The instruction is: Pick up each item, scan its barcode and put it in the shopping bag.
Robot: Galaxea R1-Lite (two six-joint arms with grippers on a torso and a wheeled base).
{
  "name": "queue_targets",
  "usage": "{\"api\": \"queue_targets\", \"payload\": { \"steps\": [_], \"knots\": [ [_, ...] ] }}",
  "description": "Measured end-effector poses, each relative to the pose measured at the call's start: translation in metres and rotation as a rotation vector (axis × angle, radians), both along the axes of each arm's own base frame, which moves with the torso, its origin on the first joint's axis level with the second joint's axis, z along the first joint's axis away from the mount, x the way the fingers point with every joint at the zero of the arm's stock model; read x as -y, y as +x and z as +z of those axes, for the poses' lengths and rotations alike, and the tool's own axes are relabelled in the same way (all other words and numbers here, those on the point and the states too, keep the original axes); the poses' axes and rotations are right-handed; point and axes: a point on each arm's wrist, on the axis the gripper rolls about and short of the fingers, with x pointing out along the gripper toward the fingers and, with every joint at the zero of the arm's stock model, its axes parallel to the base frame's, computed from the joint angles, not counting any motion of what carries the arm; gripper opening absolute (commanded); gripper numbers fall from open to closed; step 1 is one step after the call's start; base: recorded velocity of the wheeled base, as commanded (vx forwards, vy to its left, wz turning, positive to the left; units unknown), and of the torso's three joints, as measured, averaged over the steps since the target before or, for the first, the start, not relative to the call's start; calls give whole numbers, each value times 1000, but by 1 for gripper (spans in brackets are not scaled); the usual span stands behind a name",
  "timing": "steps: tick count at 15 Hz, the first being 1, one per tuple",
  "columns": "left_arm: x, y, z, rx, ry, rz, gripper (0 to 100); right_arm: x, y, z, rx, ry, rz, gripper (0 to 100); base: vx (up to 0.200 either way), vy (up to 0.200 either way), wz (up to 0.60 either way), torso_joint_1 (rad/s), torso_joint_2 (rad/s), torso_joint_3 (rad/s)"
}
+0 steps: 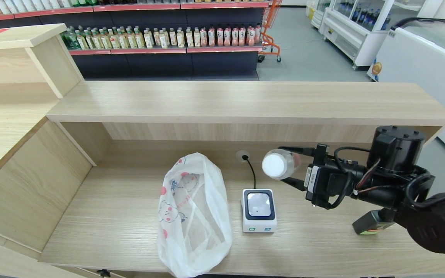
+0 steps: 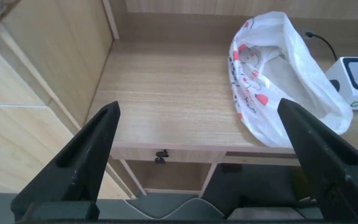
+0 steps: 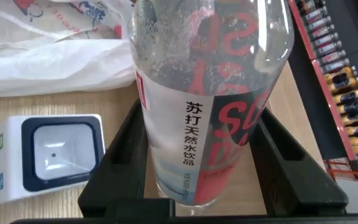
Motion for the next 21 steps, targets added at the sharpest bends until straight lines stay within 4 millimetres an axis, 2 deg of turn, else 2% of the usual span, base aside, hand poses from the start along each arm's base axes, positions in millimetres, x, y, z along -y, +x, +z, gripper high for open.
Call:
{"api": "queue_targets", "payload": {
  "steps": [5, 9, 15, 21],
  "knots": [
    [0, 0, 0, 0, 2, 0, 100, 11, 21, -21, 140, -86, -74, 0, 0, 0, 0, 0, 0, 0],
    [0, 0, 0, 1, 2, 0, 100, 8, 28, -44, 102, -101, -69, 0, 0, 0, 0, 0, 0, 0],
    [0, 0, 0, 0, 2, 0, 100, -25, 27, -68, 59, -71, 23, 0, 0, 0, 0, 0, 0, 0],
    [0, 0, 0, 1, 1, 0, 100, -35, 32, -88, 20, -88, 44, 0, 0, 0, 0, 0, 0, 0]
  ]
}}
